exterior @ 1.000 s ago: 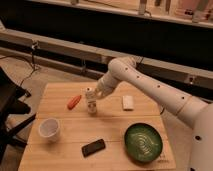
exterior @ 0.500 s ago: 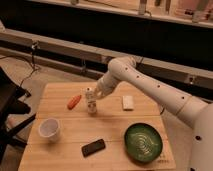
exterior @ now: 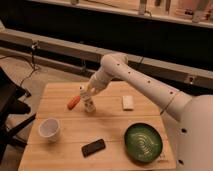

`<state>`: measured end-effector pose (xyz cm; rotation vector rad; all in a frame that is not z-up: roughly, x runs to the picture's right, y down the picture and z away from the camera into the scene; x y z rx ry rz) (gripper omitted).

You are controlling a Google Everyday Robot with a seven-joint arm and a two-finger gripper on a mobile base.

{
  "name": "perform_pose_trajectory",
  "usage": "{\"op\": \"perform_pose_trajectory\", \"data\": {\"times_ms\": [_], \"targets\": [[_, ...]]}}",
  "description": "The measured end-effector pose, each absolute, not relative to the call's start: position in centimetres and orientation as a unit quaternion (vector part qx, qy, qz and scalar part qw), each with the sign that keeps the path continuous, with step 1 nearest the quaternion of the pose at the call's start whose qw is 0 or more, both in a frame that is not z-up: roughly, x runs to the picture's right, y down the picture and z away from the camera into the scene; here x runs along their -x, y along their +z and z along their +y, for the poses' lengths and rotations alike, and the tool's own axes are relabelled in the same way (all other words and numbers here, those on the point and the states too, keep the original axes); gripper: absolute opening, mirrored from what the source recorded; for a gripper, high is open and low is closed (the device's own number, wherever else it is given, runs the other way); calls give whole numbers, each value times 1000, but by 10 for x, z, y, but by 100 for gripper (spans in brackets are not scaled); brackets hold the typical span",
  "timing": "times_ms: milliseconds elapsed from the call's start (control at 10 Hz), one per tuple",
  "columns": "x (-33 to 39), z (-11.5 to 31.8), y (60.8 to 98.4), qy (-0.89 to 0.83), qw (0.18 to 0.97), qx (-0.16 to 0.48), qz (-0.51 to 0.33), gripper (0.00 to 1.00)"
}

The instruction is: Knock the bottle over

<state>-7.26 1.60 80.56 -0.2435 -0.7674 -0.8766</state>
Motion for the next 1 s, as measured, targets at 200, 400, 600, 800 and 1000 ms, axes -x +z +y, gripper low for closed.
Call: {"op": "perform_pose_trajectory", "data": {"times_ms": [200, 400, 600, 800, 1000], "targets": [[95, 12, 807, -428, 814, 104, -378, 0], [125, 13, 807, -448, 794, 96, -401, 0], [134, 14, 807, -453, 788, 97, -405, 0], [122, 16, 806, -444, 799, 101, -394, 0], [101, 16, 806, -444, 799, 101, -394, 0]]}}
